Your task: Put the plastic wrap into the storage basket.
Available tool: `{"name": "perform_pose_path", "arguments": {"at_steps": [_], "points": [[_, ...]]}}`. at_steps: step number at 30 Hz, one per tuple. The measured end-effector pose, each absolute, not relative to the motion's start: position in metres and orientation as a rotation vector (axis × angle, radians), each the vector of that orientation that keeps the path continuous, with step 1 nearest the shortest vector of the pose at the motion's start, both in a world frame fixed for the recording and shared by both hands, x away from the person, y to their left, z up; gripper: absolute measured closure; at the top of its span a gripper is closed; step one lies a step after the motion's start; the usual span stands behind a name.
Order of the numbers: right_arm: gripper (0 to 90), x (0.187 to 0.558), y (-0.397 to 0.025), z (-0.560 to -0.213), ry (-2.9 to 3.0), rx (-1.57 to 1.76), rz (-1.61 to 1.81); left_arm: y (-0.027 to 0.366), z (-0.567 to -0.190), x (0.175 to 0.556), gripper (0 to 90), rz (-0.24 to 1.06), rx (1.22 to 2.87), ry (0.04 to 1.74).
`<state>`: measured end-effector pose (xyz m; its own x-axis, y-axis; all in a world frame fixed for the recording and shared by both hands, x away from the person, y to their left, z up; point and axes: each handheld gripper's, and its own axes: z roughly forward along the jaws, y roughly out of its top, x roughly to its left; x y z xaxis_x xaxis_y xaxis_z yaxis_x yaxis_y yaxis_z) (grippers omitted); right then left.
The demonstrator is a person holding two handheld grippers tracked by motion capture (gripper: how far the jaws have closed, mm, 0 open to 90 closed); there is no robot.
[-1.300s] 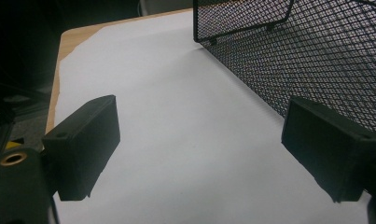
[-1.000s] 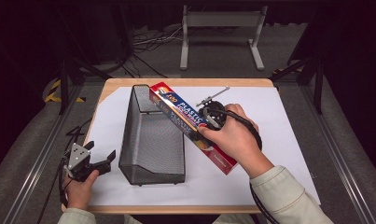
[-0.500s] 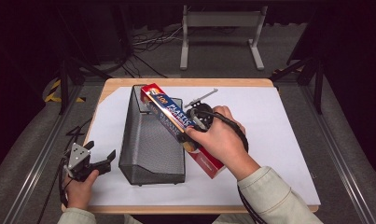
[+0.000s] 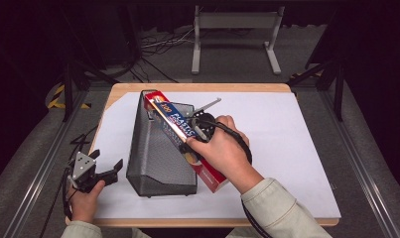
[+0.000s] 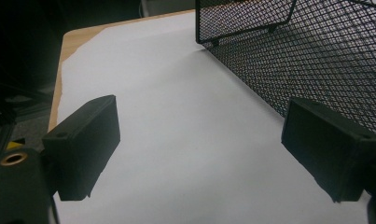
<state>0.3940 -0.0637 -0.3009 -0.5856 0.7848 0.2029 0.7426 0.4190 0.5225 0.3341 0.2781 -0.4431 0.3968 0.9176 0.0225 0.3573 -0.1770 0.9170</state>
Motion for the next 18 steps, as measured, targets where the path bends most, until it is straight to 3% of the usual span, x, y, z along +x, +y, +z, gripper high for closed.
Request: {"name": "perform_pose_path", "arguments": {"at_steps": [18], "points": [[40.0,0.402,-0.045,-0.329,2.597,1.456,0.804,0.278,-0.443,0.335,12.3,0.767,1.736,1.120]]}}
